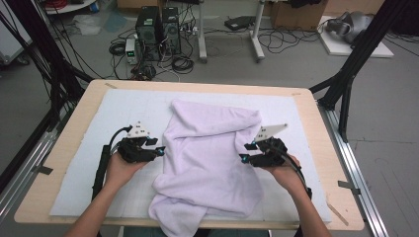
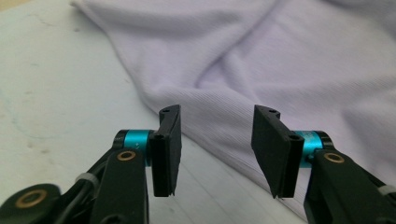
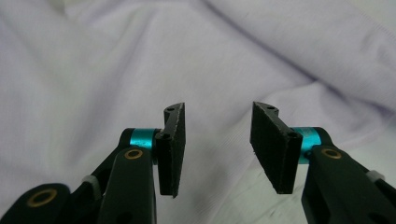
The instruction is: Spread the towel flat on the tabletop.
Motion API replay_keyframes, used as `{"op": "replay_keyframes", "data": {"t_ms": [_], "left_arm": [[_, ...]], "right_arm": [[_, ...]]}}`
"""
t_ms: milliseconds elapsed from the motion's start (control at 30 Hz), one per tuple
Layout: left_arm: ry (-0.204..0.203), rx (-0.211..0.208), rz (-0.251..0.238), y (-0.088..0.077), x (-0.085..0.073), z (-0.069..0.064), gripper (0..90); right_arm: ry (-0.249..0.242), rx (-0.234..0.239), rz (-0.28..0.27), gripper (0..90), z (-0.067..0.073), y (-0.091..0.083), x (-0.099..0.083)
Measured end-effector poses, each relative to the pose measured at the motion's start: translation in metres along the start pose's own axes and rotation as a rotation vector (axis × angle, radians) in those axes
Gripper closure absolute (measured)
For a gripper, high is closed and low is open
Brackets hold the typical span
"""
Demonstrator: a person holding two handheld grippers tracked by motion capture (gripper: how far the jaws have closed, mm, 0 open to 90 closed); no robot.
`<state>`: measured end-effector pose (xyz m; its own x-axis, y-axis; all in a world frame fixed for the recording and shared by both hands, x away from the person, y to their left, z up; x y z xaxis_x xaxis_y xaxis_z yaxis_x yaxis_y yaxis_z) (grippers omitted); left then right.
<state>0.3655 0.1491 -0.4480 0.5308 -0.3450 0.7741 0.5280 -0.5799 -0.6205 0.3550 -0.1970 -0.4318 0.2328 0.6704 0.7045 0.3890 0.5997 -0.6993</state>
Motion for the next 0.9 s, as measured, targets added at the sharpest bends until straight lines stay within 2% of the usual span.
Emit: {"op": "replay_keyframes", "data": {"t_ms": [67, 167, 233, 267, 300, 333, 367, 400, 467, 533, 600, 633, 700, 833, 900], "left_arm": [[0.006, -0.048, 0.016, 0.002, -0.006, -0.009, 56.6], [0.023, -0.090, 0.074, 0.012, -0.017, -0.020, 57.0], [0.040, -0.075, 0.105, 0.020, -0.023, -0.023, 51.8], [0.054, -0.063, 0.125, 0.024, -0.027, -0.024, 52.2], [0.062, -0.053, 0.107, 0.025, -0.028, -0.025, 52.6], [0.068, -0.049, 0.101, 0.025, -0.028, -0.026, 56.6], [0.074, -0.062, 0.099, 0.024, -0.028, -0.027, 62.2], [0.085, -0.071, 0.097, 0.025, -0.028, -0.028, 71.6], [0.094, -0.078, 0.105, 0.025, -0.028, -0.030, 84.5], [0.094, -0.074, 0.108, 0.024, -0.027, -0.030, 85.7], [0.087, -0.054, 0.092, 0.022, -0.025, -0.027, 86.2], [0.074, -0.053, 0.079, 0.020, -0.023, -0.025, 86.3], [0.052, -0.025, 0.042, 0.014, -0.015, -0.017, 86.3], [-0.029, 0.034, -0.070, 0.006, 0.006, 0.005, 86.3], [-0.058, 0.071, -0.099, 0.009, 0.017, 0.017, 86.3]], "right_arm": [[-0.005, 0.021, 0.018, 55.2, 0.012, 0.002, -0.011], [0.016, 0.049, 0.012, 55.5, 0.024, 0.006, -0.026], [0.016, 0.062, 0.035, 56.5, 0.032, 0.011, -0.037], [0.012, 0.067, 0.045, 57.3, 0.034, 0.013, -0.040], [0.010, 0.066, 0.059, 59.1, 0.037, 0.016, -0.045], [0.015, 0.067, 0.058, 61.7, 0.039, 0.017, -0.047], [0.014, 0.066, 0.041, 65.8, 0.039, 0.018, -0.048], [0.020, 0.070, 0.031, 72.0, 0.039, 0.018, -0.048], [0.035, 0.091, 0.025, 82.8, 0.039, 0.018, -0.048], [0.020, 0.096, 0.030, 87.1, 0.039, 0.018, -0.046], [0.006, 0.088, 0.042, 87.5, 0.039, 0.017, -0.043], [-0.002, 0.081, 0.039, 87.5, 0.037, 0.015, -0.041], [-0.008, 0.057, 0.024, 87.7, 0.032, 0.010, -0.034], [-0.005, -0.002, -0.020, 87.8, 0.012, 0.001, -0.017], [0.011, -0.023, -0.025, 87.8, -0.002, 0.003, -0.010]]}}
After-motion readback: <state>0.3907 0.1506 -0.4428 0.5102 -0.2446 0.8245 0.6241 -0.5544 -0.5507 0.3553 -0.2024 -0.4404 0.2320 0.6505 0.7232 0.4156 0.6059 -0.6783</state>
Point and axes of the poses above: each handheld gripper's, and its own axes: y roughly forward along the jaws, x roughly out of its top, z roughly to its left, the point moved 6 cm from there along y, roughly forward along the jaws, and after that the axes turned 8 degrees about -y, right-handed, at the moved point
